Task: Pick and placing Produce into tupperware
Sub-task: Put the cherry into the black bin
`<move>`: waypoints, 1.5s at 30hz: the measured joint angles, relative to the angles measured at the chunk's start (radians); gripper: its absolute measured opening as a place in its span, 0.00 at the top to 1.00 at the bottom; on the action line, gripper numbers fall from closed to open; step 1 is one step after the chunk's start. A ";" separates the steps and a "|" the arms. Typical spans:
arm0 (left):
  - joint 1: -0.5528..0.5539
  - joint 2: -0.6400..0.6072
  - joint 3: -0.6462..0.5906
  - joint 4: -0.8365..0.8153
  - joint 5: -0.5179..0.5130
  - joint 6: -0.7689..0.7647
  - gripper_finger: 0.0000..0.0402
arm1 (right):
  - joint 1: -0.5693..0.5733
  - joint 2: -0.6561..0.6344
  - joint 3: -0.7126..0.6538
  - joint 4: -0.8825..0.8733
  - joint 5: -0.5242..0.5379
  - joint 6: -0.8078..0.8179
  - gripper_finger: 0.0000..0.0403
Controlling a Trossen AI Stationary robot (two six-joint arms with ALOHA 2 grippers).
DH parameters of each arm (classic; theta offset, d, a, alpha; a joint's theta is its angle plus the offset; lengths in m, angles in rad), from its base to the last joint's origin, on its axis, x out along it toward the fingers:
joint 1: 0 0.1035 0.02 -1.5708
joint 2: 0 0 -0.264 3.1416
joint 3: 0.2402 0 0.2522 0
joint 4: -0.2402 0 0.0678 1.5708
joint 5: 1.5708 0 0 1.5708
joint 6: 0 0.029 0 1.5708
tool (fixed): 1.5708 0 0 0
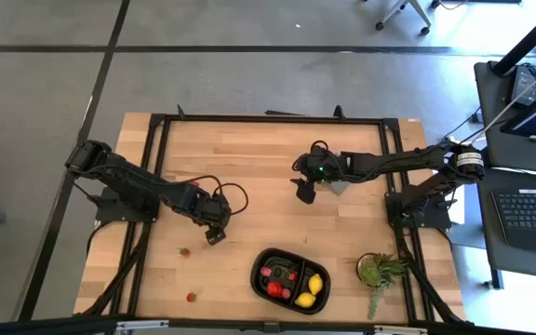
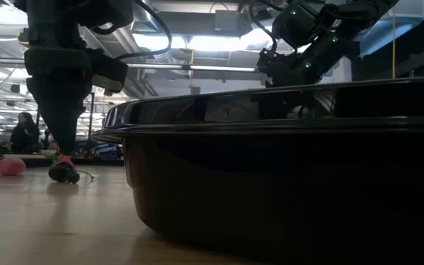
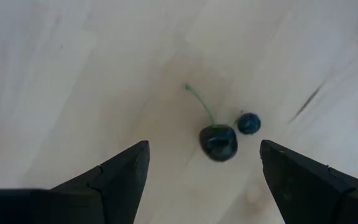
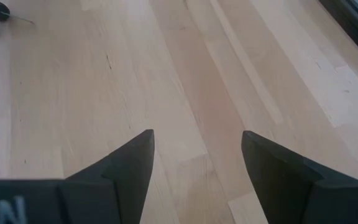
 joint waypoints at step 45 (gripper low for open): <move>-0.018 0.132 -0.066 0.133 -0.014 0.060 0.54 | 0.000 0.000 0.000 0.011 0.000 0.000 0.40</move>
